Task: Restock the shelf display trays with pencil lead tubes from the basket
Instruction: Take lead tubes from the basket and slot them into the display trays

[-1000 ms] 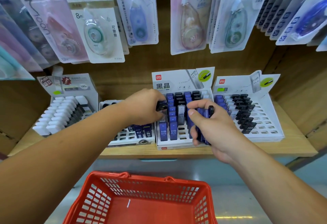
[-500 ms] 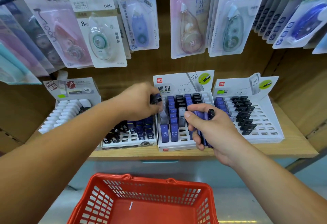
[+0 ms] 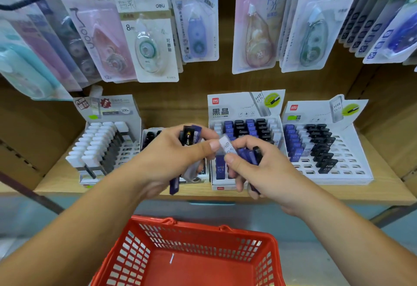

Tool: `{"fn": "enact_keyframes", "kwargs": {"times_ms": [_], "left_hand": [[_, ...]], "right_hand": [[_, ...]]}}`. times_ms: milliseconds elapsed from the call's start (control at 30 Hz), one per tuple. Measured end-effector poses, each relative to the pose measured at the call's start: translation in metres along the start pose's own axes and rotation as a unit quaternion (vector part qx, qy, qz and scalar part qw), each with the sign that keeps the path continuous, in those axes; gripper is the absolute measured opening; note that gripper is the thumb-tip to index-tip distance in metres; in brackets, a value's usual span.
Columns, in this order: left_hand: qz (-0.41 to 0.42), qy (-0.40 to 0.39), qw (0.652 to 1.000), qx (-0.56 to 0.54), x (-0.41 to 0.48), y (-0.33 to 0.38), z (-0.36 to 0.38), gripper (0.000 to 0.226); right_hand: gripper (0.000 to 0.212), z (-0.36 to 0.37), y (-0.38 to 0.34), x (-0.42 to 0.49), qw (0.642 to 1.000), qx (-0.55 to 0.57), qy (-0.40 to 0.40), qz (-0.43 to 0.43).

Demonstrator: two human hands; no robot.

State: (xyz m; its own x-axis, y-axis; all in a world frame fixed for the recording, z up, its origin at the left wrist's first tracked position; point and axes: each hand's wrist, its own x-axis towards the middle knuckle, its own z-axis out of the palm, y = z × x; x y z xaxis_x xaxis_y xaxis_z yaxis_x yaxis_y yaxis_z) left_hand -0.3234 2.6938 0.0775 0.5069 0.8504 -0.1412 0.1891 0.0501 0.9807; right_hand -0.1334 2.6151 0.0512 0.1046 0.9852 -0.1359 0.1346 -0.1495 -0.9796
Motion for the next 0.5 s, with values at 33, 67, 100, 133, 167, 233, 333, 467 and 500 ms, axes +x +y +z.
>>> {"fn": "enact_keyframes", "kwargs": {"times_ms": [33,67,100,133,167,233,333,467,500], "left_hand": [[-0.018,0.0,0.999,-0.05,-0.002,-0.005,0.001,0.021],[-0.034,-0.002,0.996,-0.083,-0.003,-0.009,0.002,0.025],[-0.044,-0.005,0.994,-0.104,-0.004,-0.012,0.003,0.025],[-0.048,-0.008,0.991,-0.122,-0.004,-0.014,0.004,0.023],[-0.048,-0.011,0.989,-0.137,-0.004,-0.015,0.005,0.019],[-0.047,-0.017,0.987,-0.151,-0.004,-0.016,0.006,0.018],[-0.039,-0.032,0.992,-0.118,-0.005,-0.022,0.007,0.018],[-0.03,-0.002,0.996,-0.08,-0.006,-0.03,0.006,0.013],[-0.033,0.006,0.996,-0.087,-0.006,-0.031,0.007,0.011]], "right_hand": [[0.015,0.0,0.001,0.0,0.999,0.038,-0.005,0.016],[0.018,0.001,0.002,0.001,0.997,0.071,-0.011,0.031],[0.021,0.002,0.001,0.001,0.994,0.096,-0.017,0.046],[0.026,0.005,0.001,0.001,0.991,0.116,-0.021,0.06],[0.033,0.009,0.002,0.001,0.988,0.135,-0.02,0.071],[0.042,0.015,0.002,0.001,0.984,0.156,-0.008,0.086],[0.041,0.019,0.001,0.002,0.982,0.162,0.01,0.1],[0.031,0.021,-0.005,0.003,0.975,0.196,0.016,0.108],[0.03,0.021,-0.004,0.003,0.975,0.199,0.01,0.102]]}}
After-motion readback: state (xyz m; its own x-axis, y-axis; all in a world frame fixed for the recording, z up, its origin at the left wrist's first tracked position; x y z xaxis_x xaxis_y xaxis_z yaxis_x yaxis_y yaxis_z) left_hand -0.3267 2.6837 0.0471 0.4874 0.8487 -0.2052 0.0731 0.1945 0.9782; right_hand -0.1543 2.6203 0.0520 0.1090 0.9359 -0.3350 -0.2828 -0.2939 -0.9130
